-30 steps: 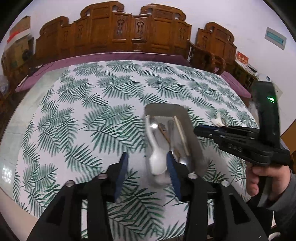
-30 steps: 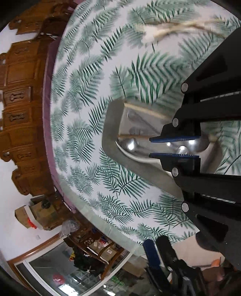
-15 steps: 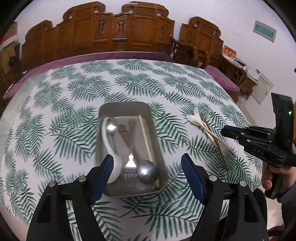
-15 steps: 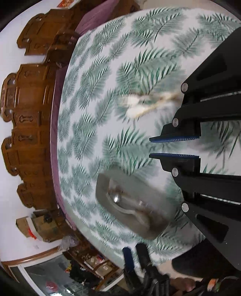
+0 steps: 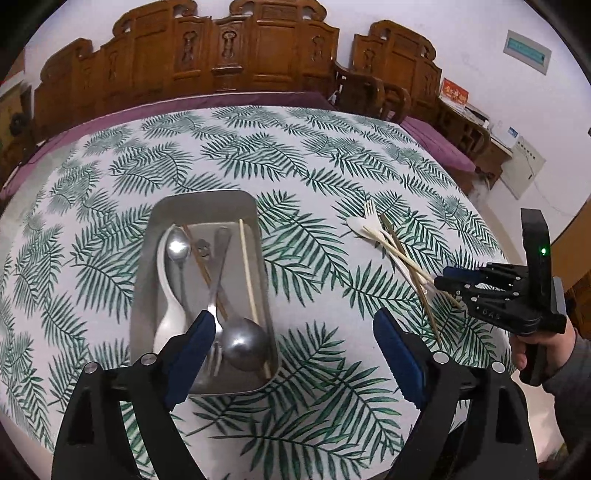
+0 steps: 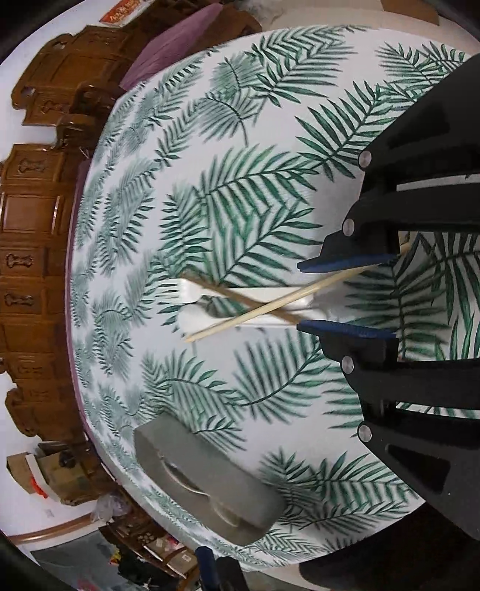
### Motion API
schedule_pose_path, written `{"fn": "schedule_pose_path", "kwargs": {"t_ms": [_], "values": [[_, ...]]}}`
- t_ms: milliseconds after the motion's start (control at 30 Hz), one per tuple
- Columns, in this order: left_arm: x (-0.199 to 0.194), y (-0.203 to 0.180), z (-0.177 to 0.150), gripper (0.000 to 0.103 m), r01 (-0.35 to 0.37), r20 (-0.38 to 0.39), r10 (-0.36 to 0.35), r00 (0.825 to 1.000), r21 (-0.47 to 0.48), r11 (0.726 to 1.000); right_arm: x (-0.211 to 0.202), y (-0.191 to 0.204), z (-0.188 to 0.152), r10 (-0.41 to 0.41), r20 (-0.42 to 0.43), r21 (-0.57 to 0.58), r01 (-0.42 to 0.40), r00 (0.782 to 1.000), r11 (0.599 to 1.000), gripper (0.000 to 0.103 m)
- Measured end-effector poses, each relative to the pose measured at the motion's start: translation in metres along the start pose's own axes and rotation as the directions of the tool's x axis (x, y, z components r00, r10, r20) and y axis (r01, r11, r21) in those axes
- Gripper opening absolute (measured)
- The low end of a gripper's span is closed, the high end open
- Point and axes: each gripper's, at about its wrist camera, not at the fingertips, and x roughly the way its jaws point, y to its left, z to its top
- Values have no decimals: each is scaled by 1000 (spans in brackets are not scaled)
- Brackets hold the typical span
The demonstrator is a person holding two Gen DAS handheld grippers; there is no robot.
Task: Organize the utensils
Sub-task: 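Grasp a light wooden chopstick from the pile with the right tool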
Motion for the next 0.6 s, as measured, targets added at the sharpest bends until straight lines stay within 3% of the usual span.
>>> {"fn": "schedule_pose_path", "kwargs": {"t_ms": [133,267,333,600], "values": [[9,-14,0,84,-7,-18,7,1000,6,1000,8,-1,-6,18,-28,-41,-19,999,999,28],[18,-26,0,84,-8,-38,8,999,19,1000,12,-2,-10,19,-35,-82,-22,999,996,11],[23,-34,2,84,-8,-45,10,999,29,1000,12,-6,-11,29,-35,-84,-32,999,996,7],[47,-69,9,84,4,-76,1,997,68,998,-13,-18,-16,98,22,-72,-97,995,993,6]]}}
